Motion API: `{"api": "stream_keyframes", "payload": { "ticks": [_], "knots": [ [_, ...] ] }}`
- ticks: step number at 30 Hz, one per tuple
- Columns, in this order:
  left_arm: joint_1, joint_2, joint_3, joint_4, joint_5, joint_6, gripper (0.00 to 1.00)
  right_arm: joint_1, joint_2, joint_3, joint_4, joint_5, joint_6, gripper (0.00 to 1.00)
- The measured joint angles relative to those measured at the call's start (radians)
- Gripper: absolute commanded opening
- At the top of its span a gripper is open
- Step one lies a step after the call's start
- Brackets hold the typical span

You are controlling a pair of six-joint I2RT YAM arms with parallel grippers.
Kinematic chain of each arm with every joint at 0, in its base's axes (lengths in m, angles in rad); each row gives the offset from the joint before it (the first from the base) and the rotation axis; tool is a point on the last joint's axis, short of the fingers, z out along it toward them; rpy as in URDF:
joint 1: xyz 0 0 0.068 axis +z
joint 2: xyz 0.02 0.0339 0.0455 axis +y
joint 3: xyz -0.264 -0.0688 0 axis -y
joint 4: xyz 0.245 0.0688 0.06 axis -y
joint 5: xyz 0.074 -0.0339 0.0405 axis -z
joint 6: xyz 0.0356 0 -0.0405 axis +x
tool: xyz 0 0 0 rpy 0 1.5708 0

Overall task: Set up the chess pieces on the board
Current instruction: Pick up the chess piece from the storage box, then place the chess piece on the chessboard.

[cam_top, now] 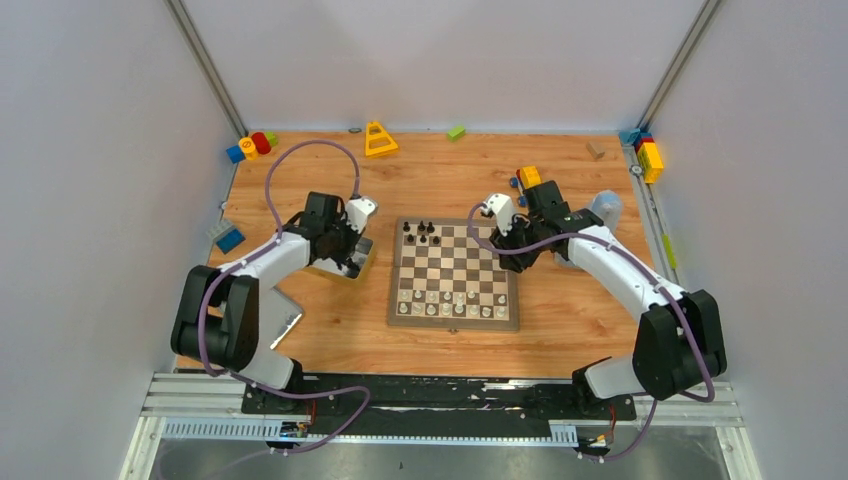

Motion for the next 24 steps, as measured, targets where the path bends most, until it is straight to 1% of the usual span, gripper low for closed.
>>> {"api": "stream_keyframes", "payload": {
  "ticks": [6, 12, 17, 19, 21, 22, 24],
  "knots": [
    [0.006, -0.084, 0.061, -0.128, 0.104, 0.065, 0.12, 0.0, 0.013, 0.108, -0.006, -0.091, 0.012, 0.31],
    [-0.025, -0.153, 0.186, -0.27, 0.221, 0.131, 0.13, 0.0, 0.071, 0.208, -0.008, -0.254, 0.066, 0.32],
    [-0.106, -0.163, 0.325, -0.358, 0.317, 0.143, 0.12, 0.0, 0.145, 0.318, -0.007, -0.428, 0.137, 0.32],
    [-0.155, -0.156, 0.381, -0.381, 0.344, 0.143, 0.11, 0.0, 0.179, 0.364, -0.007, -0.494, 0.167, 0.34],
    [-0.203, -0.14, 0.425, -0.393, 0.366, 0.14, 0.11, 0.0, 0.215, 0.407, -0.006, -0.556, 0.201, 0.36],
    [-0.226, -0.128, 0.445, -0.398, 0.373, 0.138, 0.1, 0.0, 0.23, 0.422, -0.006, -0.582, 0.214, 0.4],
    [-0.275, -0.095, 0.483, -0.407, 0.382, 0.134, 0.1, 0.0, 0.264, 0.451, -0.006, -0.639, 0.246, 0.44]
  ]
}}
